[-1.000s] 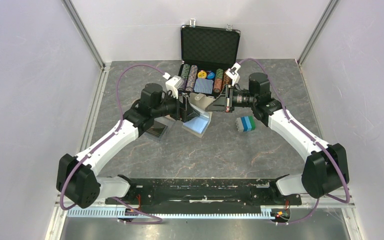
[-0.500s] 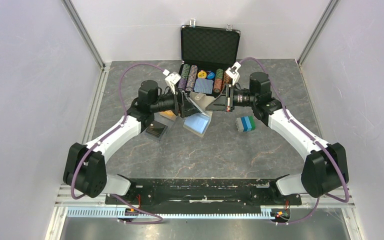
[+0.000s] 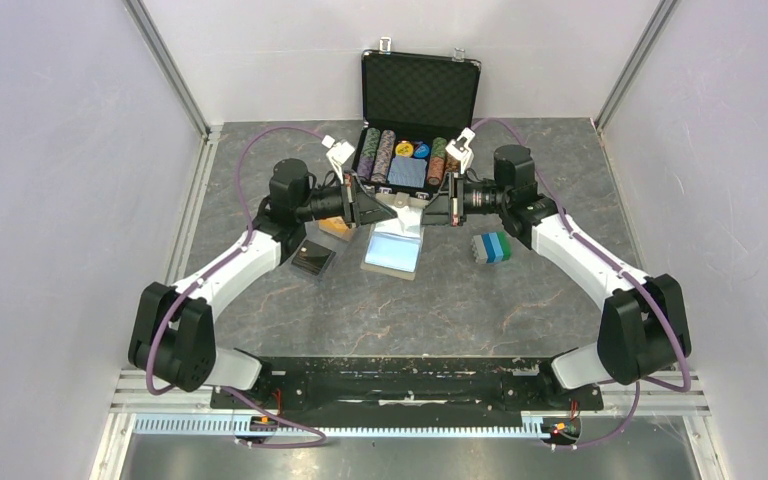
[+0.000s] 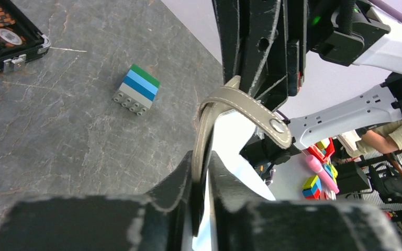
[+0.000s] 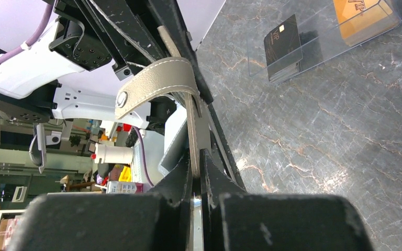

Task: Put the credit cards into the card holder
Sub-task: Turn over the card slot in the card holder.

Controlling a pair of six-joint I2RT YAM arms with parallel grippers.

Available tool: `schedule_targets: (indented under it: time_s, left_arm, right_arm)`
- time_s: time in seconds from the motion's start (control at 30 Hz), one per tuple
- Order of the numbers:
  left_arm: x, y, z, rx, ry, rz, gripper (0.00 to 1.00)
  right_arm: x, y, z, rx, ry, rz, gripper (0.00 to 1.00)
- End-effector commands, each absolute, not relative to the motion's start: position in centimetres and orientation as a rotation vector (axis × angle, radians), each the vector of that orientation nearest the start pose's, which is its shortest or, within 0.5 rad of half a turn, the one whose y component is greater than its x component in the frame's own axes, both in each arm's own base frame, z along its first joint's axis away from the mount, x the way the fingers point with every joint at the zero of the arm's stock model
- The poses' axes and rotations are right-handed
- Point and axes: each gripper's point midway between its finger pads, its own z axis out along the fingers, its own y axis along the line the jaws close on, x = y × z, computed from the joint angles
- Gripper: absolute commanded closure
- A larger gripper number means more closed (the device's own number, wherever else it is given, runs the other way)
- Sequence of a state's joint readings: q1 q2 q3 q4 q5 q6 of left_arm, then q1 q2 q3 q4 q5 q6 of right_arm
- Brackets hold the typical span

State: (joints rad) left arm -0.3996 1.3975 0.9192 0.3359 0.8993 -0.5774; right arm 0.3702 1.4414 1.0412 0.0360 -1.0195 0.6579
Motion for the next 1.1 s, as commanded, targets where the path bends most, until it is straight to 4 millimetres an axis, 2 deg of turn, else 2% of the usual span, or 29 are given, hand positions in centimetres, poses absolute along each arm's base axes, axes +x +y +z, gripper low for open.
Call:
schedule_targets:
  time_s: [0.0, 0.03, 0.2, 0.4, 0.53, 0.8, 1.07]
  left_arm:
    - [27.9, -28.7, 26.6, 0.583, 1.785, -1.491, 0.95]
    - [27.9, -28.6, 26.5, 0.574, 1.798, -1.481, 0.98]
    - [27.7, -27.7, 26.6, 0.549, 1.858, -1.417, 0.98]
    - [26.1, -27.0, 26.3, 0.573, 1.958, -1.393, 0.98]
    - [24.9, -26.8, 26.0, 0.608, 2.013, -1.424, 0.98]
    - [23.4, -27.0, 26.2, 0.641, 2.031, -1.524, 0.98]
    - [22.8, -27.4, 26.3, 0.655, 2.038, -1.589, 0.98]
  right_arm:
    - [27.1, 28.4, 25.7, -0.53, 2.022, 1.636, 0.93]
    - [27.1, 28.4, 25.7, -0.533, 2.021, 1.633, 0.89]
    - [27.8, 27.4, 25.4, -0.524, 2.037, 1.544, 0.64]
    - [28.1, 25.3, 23.7, -0.549, 2.09, 1.425, 0.47]
    - [27.5, 24.9, 23.4, -0.599, 2.085, 1.414, 0.42]
    - [25.7, 25.4, 25.2, -0.748, 1.973, 1.515, 0.3]
    - [24.4, 28.1, 24.9, -0.825, 1.959, 1.587, 0.28]
